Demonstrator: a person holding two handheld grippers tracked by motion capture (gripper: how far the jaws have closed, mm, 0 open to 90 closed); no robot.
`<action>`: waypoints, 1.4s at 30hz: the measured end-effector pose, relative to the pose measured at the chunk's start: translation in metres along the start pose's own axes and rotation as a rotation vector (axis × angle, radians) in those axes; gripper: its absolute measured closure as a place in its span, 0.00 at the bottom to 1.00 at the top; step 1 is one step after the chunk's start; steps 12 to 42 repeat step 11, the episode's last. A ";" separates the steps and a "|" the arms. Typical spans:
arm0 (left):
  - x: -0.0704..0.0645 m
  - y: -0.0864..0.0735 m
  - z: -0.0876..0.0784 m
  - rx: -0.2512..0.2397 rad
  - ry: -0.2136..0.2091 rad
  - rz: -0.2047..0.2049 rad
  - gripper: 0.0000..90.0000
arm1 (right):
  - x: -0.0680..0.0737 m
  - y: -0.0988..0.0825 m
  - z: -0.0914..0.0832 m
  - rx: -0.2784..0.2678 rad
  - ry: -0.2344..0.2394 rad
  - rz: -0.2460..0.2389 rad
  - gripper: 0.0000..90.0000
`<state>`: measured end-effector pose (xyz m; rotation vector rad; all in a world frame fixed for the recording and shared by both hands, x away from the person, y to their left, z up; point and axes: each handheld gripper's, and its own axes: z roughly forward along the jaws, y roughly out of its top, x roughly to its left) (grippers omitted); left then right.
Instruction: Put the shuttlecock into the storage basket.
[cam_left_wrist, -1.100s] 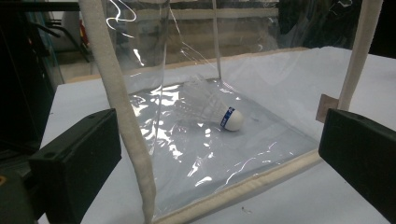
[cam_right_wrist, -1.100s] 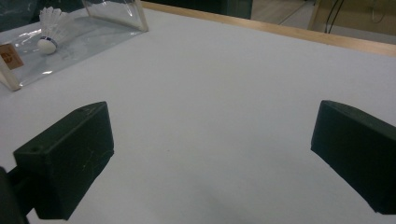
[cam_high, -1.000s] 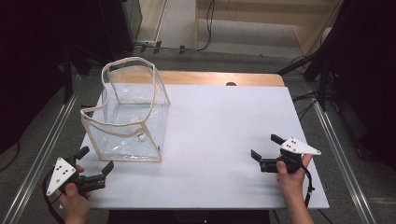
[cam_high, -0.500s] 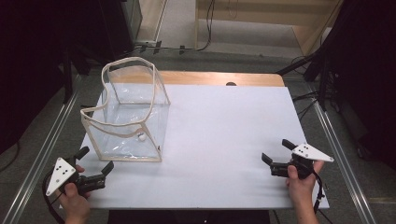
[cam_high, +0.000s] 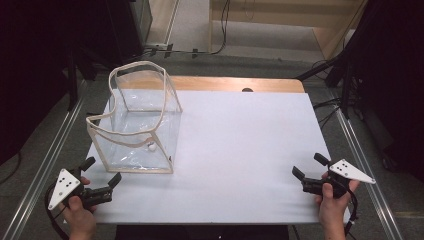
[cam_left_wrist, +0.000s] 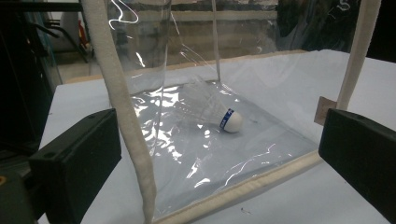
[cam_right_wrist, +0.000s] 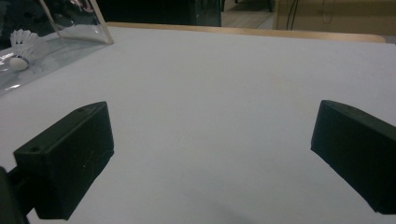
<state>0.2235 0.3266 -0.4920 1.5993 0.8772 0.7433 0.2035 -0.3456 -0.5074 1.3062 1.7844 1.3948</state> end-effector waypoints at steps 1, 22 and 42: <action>0.000 0.000 0.000 0.000 -0.001 0.000 0.00 | 0.000 -0.001 0.000 0.001 0.000 -0.001 0.00; 0.000 0.000 0.000 0.002 0.002 0.002 0.00 | 0.001 -0.001 0.002 0.007 -0.006 -0.010 0.00; 0.000 0.000 0.000 0.002 0.002 0.002 0.00 | 0.001 -0.001 0.002 0.007 -0.006 -0.010 0.00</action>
